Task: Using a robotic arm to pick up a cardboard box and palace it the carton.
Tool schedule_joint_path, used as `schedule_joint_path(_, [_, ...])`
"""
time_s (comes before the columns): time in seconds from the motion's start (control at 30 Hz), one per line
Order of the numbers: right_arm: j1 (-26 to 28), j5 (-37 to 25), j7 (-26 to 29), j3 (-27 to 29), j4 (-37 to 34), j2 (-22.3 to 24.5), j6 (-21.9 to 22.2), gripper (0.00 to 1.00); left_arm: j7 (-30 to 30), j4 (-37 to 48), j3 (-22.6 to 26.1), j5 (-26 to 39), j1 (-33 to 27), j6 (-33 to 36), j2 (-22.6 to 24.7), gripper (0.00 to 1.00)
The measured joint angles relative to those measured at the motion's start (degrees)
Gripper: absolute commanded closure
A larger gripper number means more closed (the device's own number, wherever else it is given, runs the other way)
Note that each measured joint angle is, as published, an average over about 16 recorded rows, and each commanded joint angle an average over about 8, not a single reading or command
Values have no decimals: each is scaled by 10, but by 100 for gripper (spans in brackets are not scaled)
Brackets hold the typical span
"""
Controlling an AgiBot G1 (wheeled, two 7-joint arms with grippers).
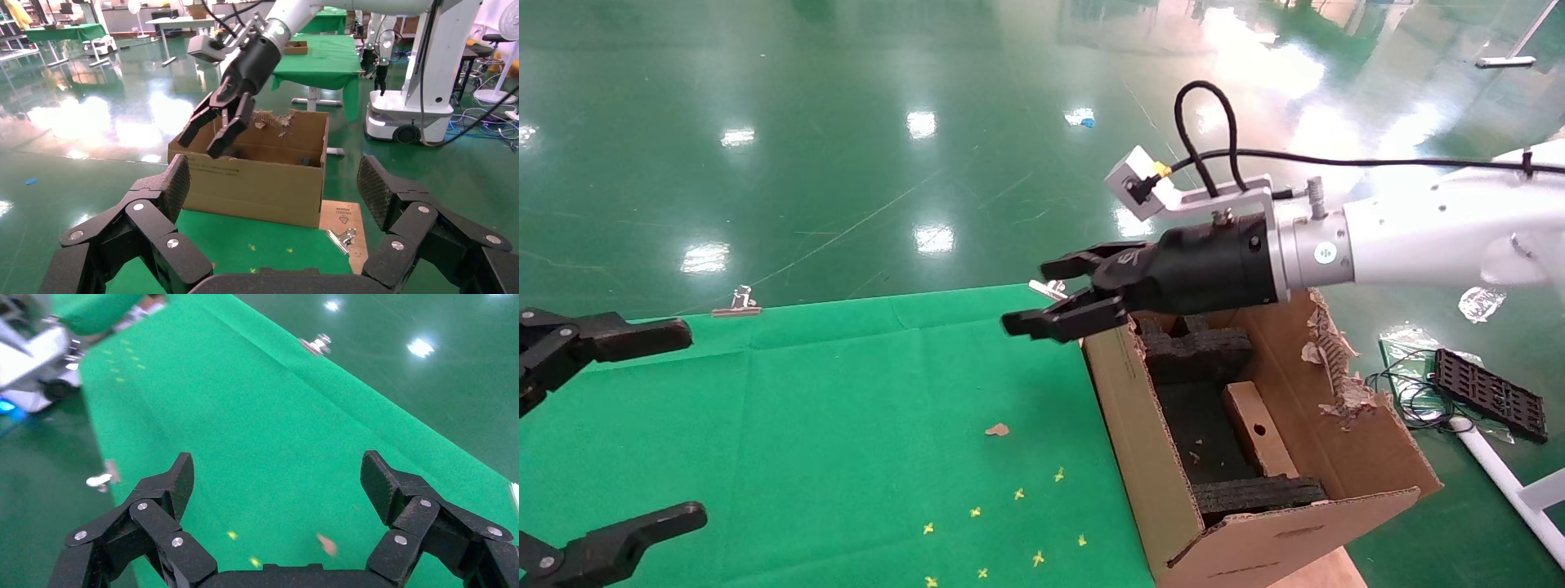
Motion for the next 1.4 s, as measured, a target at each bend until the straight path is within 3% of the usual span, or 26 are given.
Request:
schedule_joint_path(0.97, [-320,105,-113,385,325,67,-57,0,0,0,1,-1,0,0,0,0])
schedule_joint_path(1.17, [-356,117,-124,428,360,75,-64,0,0,0,1,-1,0,-1,0,0])
schedule_joint_path(1.4, [-365,121,-126,439,369,77,-65,0,1,0,1,-1,0,-1,0,0])
